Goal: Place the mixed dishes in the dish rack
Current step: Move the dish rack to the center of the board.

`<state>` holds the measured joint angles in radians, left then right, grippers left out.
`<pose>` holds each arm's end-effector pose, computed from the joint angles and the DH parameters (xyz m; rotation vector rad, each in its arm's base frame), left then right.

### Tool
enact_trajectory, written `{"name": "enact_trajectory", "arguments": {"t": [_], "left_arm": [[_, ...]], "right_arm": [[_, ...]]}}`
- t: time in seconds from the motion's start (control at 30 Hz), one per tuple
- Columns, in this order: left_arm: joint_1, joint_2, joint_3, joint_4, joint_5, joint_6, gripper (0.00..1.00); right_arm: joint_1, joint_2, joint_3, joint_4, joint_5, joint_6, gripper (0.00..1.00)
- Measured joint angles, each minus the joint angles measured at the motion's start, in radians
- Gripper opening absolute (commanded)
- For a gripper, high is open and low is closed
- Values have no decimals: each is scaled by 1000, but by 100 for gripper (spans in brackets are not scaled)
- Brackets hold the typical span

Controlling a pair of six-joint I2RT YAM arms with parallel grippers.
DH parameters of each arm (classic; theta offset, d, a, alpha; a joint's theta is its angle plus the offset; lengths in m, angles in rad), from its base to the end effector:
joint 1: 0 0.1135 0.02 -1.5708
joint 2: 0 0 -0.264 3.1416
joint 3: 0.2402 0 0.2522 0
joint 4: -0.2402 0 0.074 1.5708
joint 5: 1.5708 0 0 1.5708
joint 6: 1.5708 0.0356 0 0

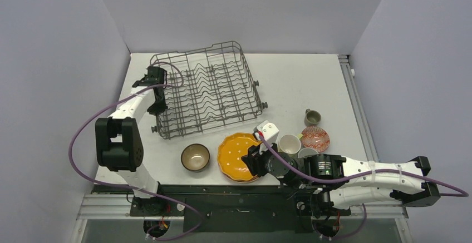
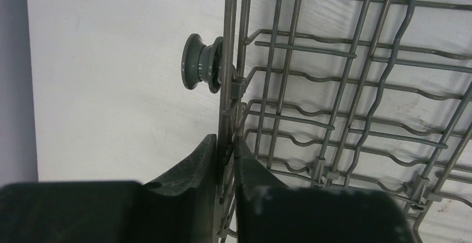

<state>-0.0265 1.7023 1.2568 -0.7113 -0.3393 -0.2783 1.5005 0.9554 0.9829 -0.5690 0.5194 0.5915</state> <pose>0.3450 0.0027 0.2253 -0.4290 2.6273 0.3656 0.0317 0.1990 0.3417 -0.6376 2.0227 0.7472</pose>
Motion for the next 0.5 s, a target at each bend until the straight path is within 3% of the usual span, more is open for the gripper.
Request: {"name": "enact_trajectory", "arguments": {"t": [0.5], "left_arm": [[-200, 113, 138, -25, -151, 49, 0]], "right_arm": [[0, -63, -19, -30, 9, 36, 28]]}}
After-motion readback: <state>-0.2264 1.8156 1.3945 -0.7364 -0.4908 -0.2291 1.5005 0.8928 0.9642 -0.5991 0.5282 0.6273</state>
